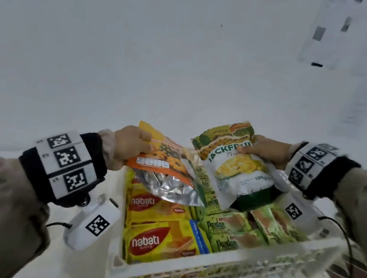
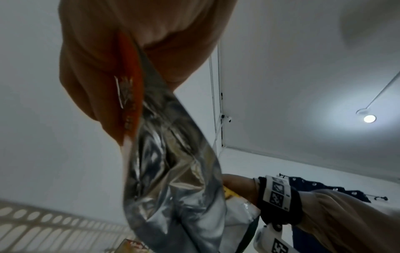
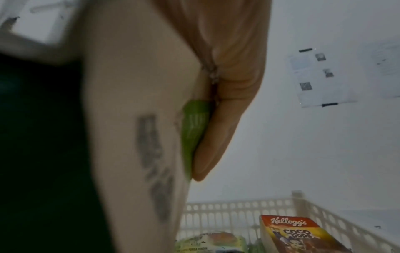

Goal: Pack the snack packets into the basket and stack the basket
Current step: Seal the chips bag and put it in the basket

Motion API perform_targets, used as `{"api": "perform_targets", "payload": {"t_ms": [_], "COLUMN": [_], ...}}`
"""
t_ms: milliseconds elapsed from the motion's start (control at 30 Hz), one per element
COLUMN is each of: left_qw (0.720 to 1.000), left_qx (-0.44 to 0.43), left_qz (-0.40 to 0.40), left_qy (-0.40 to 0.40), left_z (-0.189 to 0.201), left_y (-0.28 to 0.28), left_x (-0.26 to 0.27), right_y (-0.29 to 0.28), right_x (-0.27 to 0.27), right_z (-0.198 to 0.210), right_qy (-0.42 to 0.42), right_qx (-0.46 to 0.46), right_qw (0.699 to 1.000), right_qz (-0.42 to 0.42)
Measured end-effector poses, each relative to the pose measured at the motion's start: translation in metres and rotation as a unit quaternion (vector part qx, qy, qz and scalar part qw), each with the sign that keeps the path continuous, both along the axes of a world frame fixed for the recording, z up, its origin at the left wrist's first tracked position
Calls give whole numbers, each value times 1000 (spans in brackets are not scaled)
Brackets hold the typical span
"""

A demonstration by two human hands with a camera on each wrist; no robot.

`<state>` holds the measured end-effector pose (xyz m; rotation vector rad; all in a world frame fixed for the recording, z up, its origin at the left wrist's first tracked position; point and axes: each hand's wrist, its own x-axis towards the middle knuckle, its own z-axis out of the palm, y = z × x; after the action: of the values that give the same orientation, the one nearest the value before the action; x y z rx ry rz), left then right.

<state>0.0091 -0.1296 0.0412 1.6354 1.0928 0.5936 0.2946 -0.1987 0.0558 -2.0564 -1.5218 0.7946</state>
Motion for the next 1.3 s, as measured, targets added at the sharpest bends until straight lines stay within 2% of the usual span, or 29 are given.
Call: {"api": "perform_targets", "payload": {"t_ms": [67, 133, 267, 333, 400, 467, 500, 533, 567, 600, 667, 700, 767, 933, 1000, 1067, 1133, 1200, 1233, 1300], "left_qw": [998, 994, 969, 930, 878, 813, 783, 766, 768, 781, 806, 805, 786, 750, 757, 777, 817, 855, 863, 854], "left_qx": [-5, -5, 0, 15, 33, 109, 155, 181, 189, 178, 121, 91, 48, 18, 14, 30, 46, 71, 91, 138], "left_qz": [-12, -21, -50, -85, -112, -115, -107, -96, -93, -103, -145, -165, -191, -197, -195, -172, -124, -48, -10, 59], "left_qy": [59, 110, 241, 356, 464, 560, 593, 609, 605, 590, 561, 562, 586, 631, 624, 604, 561, 511, 497, 498], "left_z": [-1, -3, -12, -12, -10, -8, -6, -5, -5, -6, -10, -14, -18, -17, -14, -10, -1, 10, 15, 17], "left_y": [1, 0, -13, -22, -30, -34, -36, -36, -37, -36, -37, -37, -42, -49, -49, -49, -48, -44, -41, -33], "left_x": [9, 16, 29, 34, 39, 43, 46, 50, 54, 58, 64, 65, 70, 85, 84, 81, 73, 58, 49, 26], "right_y": [10, 17, 22, 23, 19, 12, 12, 11, 9, 9, 6, 5, 5, 8, 5, 1, -5, -11, -13, -17], "right_x": [4, 11, 26, 30, 30, 27, 26, 27, 27, 26, 21, 18, 13, 12, 14, 17, 24, 37, 45, 64], "right_z": [-10, -23, -47, -51, -48, -41, -39, -38, -38, -39, -44, -48, -59, -74, -73, -66, -46, -21, -10, 9], "right_qy": [-11, 17, 63, 12, -110, -279, -333, -356, -365, -360, -343, -346, -353, -342, -338, -322, -283, -287, -310, -370], "right_qx": [-32, -74, -257, -300, -304, -247, -207, -165, -137, -129, -142, -158, -186, -189, -184, -176, -143, -79, -45, 2], "right_qw": [999, 996, 962, 950, 941, 917, 906, 903, 898, 894, 875, 862, 847, 852, 854, 856, 874, 891, 893, 884], "right_qz": [25, 45, 69, 85, 99, 143, 161, 177, 203, 235, 310, 336, 351, 349, 350, 365, 368, 343, 324, 286]}}
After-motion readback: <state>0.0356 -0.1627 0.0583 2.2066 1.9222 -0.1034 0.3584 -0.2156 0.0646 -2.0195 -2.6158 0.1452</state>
